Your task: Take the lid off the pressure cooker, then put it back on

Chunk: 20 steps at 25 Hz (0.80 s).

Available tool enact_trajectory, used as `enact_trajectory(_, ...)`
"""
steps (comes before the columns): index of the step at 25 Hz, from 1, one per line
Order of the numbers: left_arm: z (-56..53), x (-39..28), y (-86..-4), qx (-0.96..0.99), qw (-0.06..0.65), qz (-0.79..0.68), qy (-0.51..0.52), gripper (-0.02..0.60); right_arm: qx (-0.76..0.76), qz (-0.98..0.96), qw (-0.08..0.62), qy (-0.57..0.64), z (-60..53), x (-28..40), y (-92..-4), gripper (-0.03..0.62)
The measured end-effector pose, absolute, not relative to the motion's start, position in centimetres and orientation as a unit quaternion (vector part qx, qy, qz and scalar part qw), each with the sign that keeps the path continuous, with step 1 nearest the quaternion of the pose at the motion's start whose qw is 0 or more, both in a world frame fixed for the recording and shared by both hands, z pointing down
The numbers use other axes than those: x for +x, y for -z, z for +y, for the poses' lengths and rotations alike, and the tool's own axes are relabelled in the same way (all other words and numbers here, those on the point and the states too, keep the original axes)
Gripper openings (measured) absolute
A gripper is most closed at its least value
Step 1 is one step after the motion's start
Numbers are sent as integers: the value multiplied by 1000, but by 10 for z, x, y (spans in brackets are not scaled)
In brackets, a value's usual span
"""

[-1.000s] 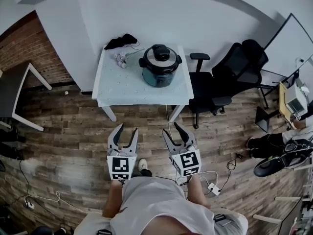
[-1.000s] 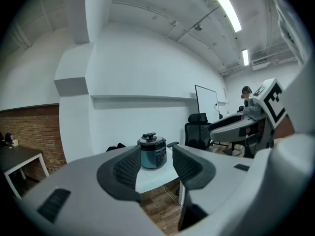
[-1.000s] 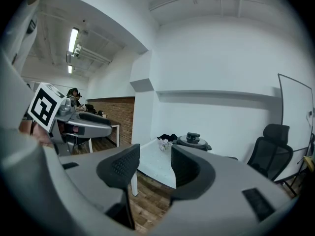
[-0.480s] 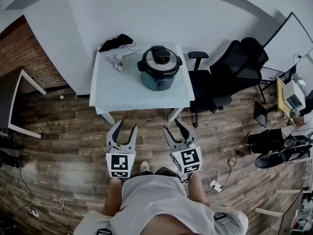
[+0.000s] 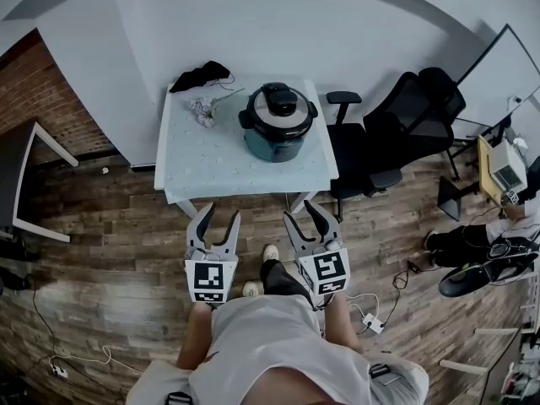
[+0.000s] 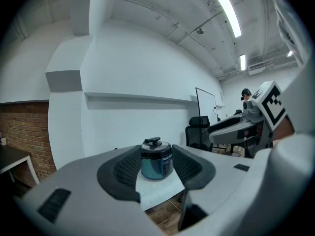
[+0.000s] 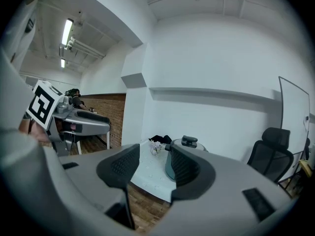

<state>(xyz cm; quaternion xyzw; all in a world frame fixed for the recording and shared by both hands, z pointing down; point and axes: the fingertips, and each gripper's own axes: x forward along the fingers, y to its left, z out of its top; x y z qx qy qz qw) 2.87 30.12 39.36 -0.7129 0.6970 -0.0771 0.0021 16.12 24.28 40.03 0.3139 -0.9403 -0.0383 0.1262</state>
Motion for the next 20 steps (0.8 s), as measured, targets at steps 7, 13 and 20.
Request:
enact_trajectory(7, 276, 18, -394, -711, 1, 699, 78, 190, 308, -942, 125, 40, 220, 149, -399, 204)
enact_trajectory(13, 248, 11, -395, -712, -2, 698, 76, 192, 303, -944, 125, 37, 192, 137, -401, 204)
enact_trajectory(20, 203, -2, -393, -707, -5, 702, 78, 192, 291, -948, 127, 36, 146, 122, -399, 204)
